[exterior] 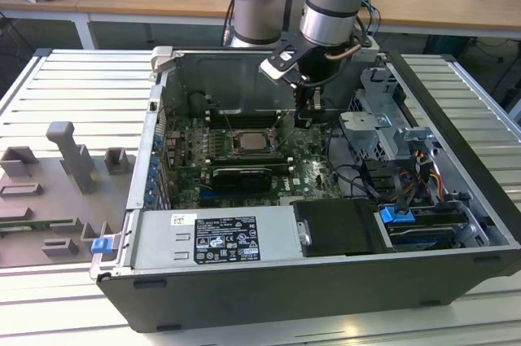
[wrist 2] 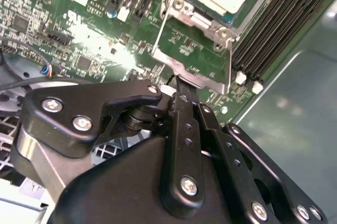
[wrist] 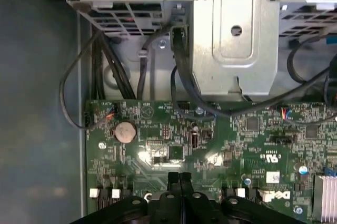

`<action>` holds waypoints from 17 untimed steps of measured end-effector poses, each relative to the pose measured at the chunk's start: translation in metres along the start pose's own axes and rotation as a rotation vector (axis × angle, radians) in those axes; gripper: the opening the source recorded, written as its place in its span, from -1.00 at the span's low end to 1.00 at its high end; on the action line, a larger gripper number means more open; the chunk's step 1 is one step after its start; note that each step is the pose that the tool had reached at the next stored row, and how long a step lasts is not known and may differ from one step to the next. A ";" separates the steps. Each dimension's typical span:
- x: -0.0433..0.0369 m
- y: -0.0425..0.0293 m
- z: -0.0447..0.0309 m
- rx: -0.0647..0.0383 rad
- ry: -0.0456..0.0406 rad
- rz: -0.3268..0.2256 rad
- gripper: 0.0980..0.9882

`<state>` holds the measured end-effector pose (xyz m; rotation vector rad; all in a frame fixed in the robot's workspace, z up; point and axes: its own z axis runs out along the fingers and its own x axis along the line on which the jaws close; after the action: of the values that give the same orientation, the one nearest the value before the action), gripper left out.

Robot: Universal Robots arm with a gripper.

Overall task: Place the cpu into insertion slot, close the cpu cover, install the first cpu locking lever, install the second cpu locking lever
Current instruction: 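Close the cpu cover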

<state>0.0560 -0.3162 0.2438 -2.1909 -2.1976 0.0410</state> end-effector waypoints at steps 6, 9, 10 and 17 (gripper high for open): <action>0.0001 -0.0049 0.0003 0.000 0.0001 0.000 -0.98; 0.0001 -0.0061 0.0003 0.000 0.0001 0.000 -0.98; 0.0001 -0.0067 0.0004 0.000 0.0001 0.000 -0.98; 0.0001 -0.0114 0.0006 0.000 0.0001 0.000 -0.98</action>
<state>0.0447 -0.3162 0.2437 -2.1909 -2.1975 0.0409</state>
